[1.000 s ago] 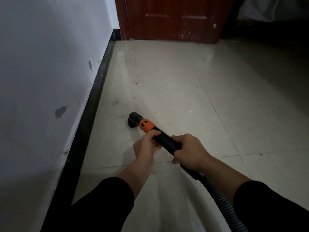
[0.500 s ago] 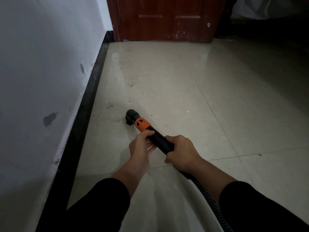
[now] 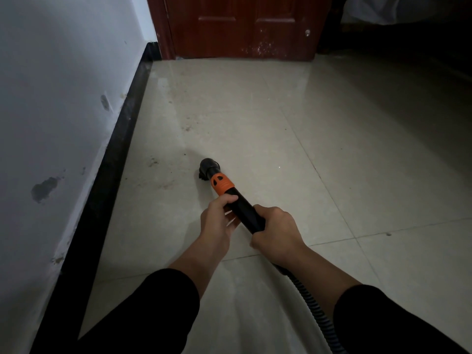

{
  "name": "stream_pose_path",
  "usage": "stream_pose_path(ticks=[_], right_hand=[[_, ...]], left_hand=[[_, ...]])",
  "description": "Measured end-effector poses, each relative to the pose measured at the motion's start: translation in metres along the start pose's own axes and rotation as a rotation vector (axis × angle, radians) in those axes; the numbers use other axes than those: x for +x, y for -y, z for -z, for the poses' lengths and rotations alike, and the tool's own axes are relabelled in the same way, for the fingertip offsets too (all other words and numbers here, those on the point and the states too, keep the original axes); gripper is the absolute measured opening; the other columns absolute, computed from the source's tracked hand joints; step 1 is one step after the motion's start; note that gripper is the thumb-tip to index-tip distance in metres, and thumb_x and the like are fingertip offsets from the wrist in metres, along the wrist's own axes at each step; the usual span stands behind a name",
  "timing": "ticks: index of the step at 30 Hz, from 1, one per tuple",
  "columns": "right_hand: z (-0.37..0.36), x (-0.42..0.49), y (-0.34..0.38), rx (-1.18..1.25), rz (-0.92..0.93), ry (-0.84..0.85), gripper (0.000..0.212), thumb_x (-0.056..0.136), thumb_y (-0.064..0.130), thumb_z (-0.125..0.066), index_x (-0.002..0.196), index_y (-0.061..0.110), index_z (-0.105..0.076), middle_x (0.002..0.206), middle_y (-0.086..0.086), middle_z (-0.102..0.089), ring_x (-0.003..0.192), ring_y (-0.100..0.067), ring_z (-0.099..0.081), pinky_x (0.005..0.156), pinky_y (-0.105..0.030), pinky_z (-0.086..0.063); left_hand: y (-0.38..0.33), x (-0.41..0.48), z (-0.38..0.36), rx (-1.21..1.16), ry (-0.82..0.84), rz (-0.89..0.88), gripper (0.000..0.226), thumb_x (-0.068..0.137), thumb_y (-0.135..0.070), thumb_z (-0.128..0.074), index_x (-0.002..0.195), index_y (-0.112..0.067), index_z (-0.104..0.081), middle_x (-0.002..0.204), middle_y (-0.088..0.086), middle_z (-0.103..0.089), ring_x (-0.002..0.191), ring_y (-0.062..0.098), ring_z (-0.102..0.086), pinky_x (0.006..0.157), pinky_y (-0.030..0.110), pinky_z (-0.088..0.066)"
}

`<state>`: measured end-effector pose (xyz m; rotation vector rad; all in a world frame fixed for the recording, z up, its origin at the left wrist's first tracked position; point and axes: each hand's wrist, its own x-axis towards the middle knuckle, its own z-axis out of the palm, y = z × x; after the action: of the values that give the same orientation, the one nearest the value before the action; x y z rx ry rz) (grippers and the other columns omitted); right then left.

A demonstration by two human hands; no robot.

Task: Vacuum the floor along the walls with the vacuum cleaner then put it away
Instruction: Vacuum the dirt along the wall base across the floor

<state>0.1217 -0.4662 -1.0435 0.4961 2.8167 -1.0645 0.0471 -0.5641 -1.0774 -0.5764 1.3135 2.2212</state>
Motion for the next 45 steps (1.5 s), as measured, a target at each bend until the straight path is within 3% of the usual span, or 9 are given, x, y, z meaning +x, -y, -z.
stream_pose_path(ticks=[7,17,21,28,31,35,39,45], right_hand=[[0.012,-0.009,-0.010,0.040,-0.025,-0.007,0.019,0.075,0.003,-0.062,0.084,0.018,-0.054,0.063,0.003,-0.047,0.055,-0.012,-0.045,0.047,-0.016,-0.029],[0.038,-0.019,-0.021,0.108,-0.113,0.048,0.021,0.071,0.002,-0.069,0.088,0.015,-0.066,0.067,-0.004,-0.064,0.057,-0.017,-0.062,0.049,-0.025,-0.051],[0.046,-0.021,-0.021,0.142,-0.138,0.099,0.027,0.069,-0.001,-0.071,0.078,0.024,-0.064,0.054,0.006,-0.059,0.041,-0.004,-0.055,0.040,-0.013,-0.039],[0.042,-0.024,-0.012,0.148,-0.087,0.197,0.038,0.068,0.001,-0.073,0.100,0.020,-0.071,0.070,-0.003,-0.066,0.058,-0.012,-0.061,0.047,-0.015,-0.044],[0.039,-0.025,-0.008,0.162,-0.067,0.225,0.039,0.067,-0.002,-0.070,0.099,0.020,-0.072,0.067,-0.005,-0.067,0.057,-0.013,-0.061,0.050,-0.018,-0.047],[0.034,-0.028,-0.003,0.157,-0.034,0.262,0.039,0.064,-0.002,-0.071,0.097,0.019,-0.072,0.080,-0.015,-0.069,0.065,-0.016,-0.062,0.061,-0.029,-0.052],[0.025,-0.026,0.005,0.158,-0.022,0.264,0.040,0.064,-0.001,-0.073,0.099,0.018,-0.071,0.079,-0.013,-0.067,0.069,-0.019,-0.061,0.062,-0.029,-0.051],[0.014,-0.016,0.014,0.173,-0.006,0.245,0.040,0.065,-0.001,-0.074,0.101,0.015,-0.070,0.080,-0.013,-0.067,0.069,-0.021,-0.062,0.062,-0.029,-0.050]], left_hand=[[0.010,-0.003,-0.011,0.015,0.041,0.015,0.020,0.082,-0.008,-0.065,0.102,-0.005,-0.062,0.097,0.013,-0.066,0.095,0.028,-0.065,0.078,0.033,-0.054],[0.016,-0.021,-0.022,0.055,0.052,0.026,0.021,0.079,-0.009,-0.073,0.097,-0.001,-0.067,0.079,0.009,-0.075,0.081,0.022,-0.073,0.069,0.027,-0.058],[0.016,-0.030,-0.023,0.052,0.012,0.016,0.021,0.076,-0.009,-0.076,0.094,-0.002,-0.068,0.077,0.008,-0.076,0.076,0.019,-0.074,0.064,0.024,-0.058],[0.008,-0.047,-0.014,0.011,-0.131,-0.018,0.014,0.074,-0.004,-0.077,0.085,-0.002,-0.068,0.071,0.010,-0.074,0.064,0.017,-0.073,0.054,0.021,-0.056],[0.005,-0.054,-0.008,0.010,-0.190,-0.051,0.010,0.074,-0.003,-0.076,0.080,-0.002,-0.068,0.070,0.011,-0.074,0.063,0.018,-0.073,0.052,0.021,-0.056],[0.004,-0.061,0.000,0.011,-0.230,-0.080,0.006,0.075,-0.003,-0.074,0.076,-0.004,-0.068,0.065,0.008,-0.073,0.057,0.014,-0.071,0.047,0.019,-0.053],[-0.002,-0.061,0.008,0.003,-0.238,-0.081,0.007,0.076,-0.004,-0.073,0.081,-0.003,-0.068,0.075,0.012,-0.073,0.060,0.014,-0.071,0.048,0.019,-0.053],[-0.014,-0.052,0.019,0.014,-0.189,-0.079,0.009,0.077,-0.004,-0.072,0.084,-0.003,-0.067,0.066,0.006,-0.073,0.060,0.011,-0.071,0.049,0.019,-0.054]])
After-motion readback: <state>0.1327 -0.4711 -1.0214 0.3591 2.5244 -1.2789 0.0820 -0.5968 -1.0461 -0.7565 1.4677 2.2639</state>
